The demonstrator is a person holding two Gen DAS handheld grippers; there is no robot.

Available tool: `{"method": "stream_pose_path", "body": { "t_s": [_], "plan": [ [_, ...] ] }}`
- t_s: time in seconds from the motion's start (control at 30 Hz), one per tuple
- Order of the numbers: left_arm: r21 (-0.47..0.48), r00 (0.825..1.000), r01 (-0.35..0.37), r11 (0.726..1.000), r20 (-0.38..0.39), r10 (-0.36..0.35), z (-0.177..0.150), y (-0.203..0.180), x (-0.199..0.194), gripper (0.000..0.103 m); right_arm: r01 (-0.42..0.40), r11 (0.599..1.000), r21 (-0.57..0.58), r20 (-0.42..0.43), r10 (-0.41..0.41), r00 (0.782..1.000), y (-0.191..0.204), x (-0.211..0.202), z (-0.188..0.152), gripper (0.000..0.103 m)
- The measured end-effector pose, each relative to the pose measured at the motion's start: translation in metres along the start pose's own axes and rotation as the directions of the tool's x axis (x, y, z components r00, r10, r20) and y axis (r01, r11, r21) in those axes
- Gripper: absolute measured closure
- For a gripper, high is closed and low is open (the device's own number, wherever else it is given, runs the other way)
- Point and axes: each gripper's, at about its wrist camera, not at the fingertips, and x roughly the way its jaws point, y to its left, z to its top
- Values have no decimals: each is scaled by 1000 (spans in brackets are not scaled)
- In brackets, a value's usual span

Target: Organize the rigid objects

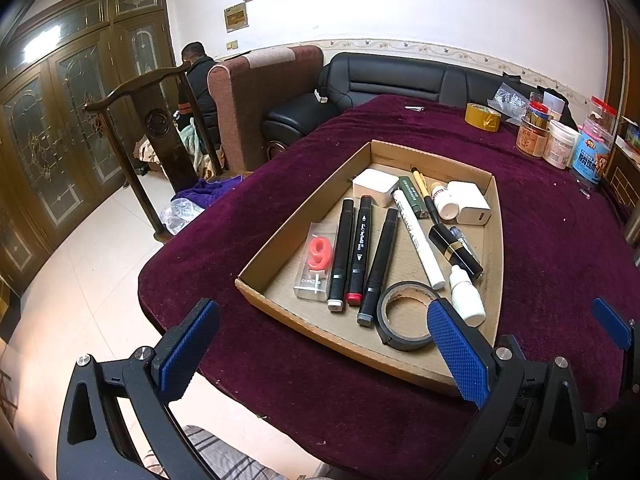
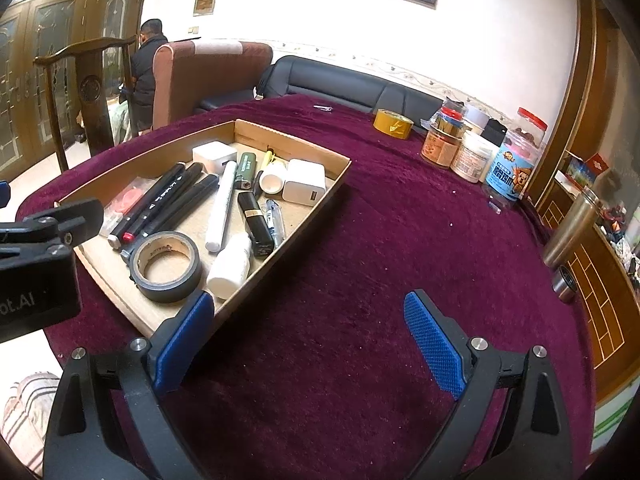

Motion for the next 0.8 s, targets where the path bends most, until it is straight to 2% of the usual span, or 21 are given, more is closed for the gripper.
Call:
{"method": "stream_pose_path", "body": {
  "t_s": [0.63, 0.8],
  "plan": [
    [1, 1000, 3, 1000, 3, -3, -1, -2, -2, 1, 20, 999, -51, -10, -20, 1000, 9, 4, 7, 6],
    [1, 1000, 6, 1000, 3, -6, -1, -3, -3, 1, 45, 998, -54, -17, -46, 999, 8, 8, 10, 6]
  ]
}}
